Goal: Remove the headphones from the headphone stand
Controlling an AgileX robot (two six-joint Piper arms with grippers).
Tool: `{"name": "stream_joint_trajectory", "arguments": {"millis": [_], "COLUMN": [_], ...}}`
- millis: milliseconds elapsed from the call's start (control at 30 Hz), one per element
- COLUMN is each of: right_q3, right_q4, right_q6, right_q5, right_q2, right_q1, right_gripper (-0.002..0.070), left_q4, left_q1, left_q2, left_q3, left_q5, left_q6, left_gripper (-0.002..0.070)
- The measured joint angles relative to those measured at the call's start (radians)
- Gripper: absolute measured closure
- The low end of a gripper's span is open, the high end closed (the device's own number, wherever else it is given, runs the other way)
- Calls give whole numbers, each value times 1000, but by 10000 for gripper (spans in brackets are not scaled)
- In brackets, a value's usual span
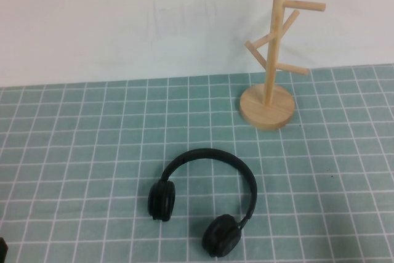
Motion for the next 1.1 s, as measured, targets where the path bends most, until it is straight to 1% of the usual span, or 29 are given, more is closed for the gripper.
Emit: {"name": "stream_joint_trajectory", "arguments": {"millis": [100,233,367,500,1100], "right_q3": [0,0,0,1,1], "right_q4": [-2,136,244,256,248], "right_q6": [-49,-242,-328,-347,-355], "right_q5": [7,91,230,328,331], "right_q2": [0,0,0,0,0], "right_q1": [0,0,0,0,0], "right_gripper": [682,682,683,683,683], "left_q4": [0,0,0,0,0], "left_q1": [0,0,0,0,0], "left_q2": [0,0,0,0,0], "left_q3": [0,0,0,0,0], "left_q5": [0,0,0,0,0], "left_q6": [0,0,0,0,0], "left_gripper": [678,678,678,678,678]}}
